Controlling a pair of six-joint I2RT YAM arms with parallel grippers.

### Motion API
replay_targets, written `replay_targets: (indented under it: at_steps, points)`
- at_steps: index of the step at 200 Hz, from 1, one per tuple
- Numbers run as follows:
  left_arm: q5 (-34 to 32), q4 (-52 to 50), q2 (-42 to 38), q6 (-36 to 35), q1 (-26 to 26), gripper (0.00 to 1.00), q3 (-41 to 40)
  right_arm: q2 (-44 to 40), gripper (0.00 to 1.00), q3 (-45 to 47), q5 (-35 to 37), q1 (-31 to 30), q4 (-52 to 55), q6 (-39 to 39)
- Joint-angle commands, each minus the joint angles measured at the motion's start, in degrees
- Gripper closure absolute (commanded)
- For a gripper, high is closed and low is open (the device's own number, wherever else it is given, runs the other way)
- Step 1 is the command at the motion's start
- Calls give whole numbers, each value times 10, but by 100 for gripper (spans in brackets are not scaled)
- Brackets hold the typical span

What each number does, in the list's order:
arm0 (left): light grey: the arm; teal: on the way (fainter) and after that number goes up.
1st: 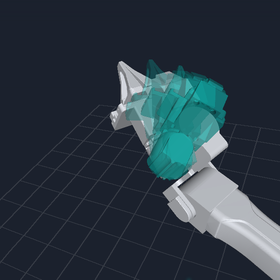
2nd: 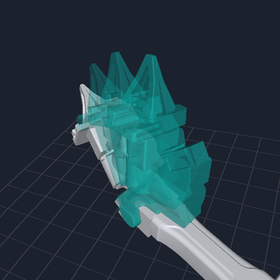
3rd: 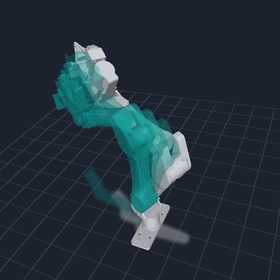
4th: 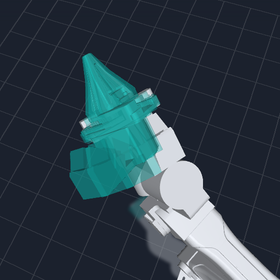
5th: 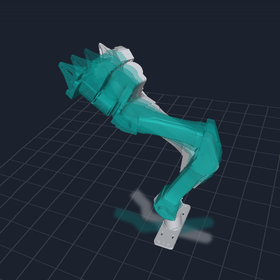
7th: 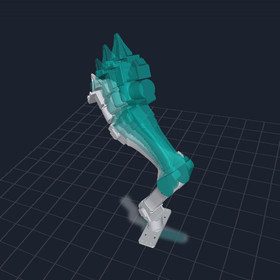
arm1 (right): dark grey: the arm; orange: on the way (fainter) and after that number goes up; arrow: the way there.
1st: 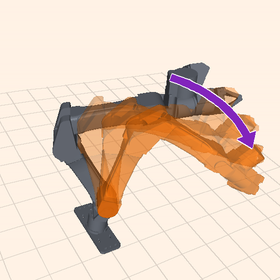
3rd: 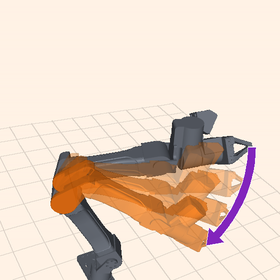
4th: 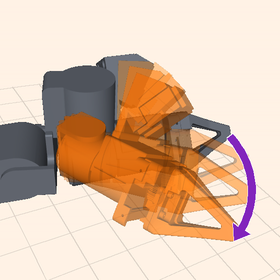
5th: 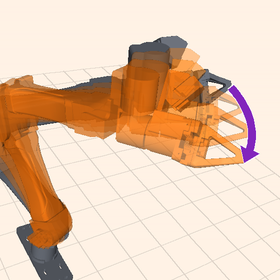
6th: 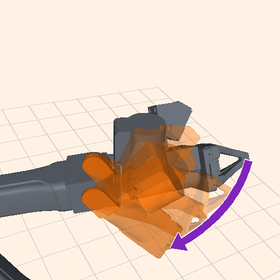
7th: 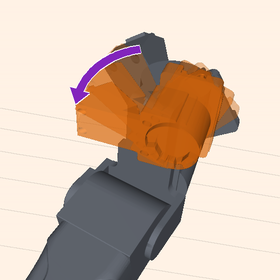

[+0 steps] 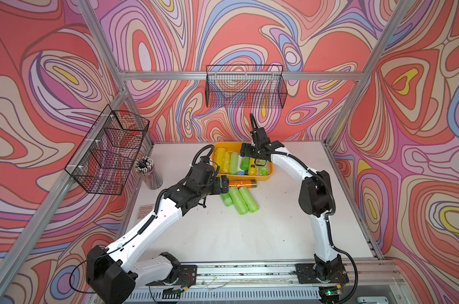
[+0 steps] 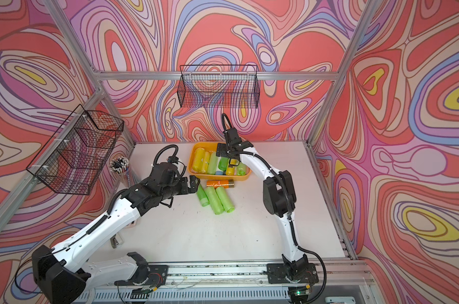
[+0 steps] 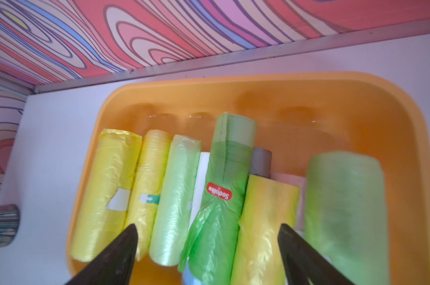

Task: Put the roll of trash bags into the storage box
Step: Place the roll of trash bags in the storage box, then pick up the roll of trash bags from the center of the board.

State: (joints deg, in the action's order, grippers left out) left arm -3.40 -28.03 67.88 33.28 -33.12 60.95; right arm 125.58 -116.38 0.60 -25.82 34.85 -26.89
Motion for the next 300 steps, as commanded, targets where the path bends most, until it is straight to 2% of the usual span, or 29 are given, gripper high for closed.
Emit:
replay_targets:
  at_steps: [1,26,64,98,142,176,228,269,300]
  points:
    - [8,15,-13,10,4,0,-12,-69,3,21,-6,2,20,-4]
    - [21,22,-14,4,4,0,-14,-144,3,79,8,2,31,-4]
    - [34,32,-19,11,4,0,-32,-288,3,243,10,2,12,-22]
    - [42,19,-15,40,4,0,-35,-412,3,401,-17,2,-31,-26]
    - [46,35,-27,116,4,0,-90,-510,3,498,-35,2,3,-4]
    - [26,57,-27,144,4,0,-143,-588,3,563,-54,2,3,4]
    - [-19,52,6,138,4,0,-147,-646,3,640,-99,2,-51,-12]
    - [-27,79,7,144,4,3,-163,-610,3,655,-155,2,-116,-65]
    - [-6,87,30,142,4,6,-158,-594,4,673,-152,2,-166,-96]
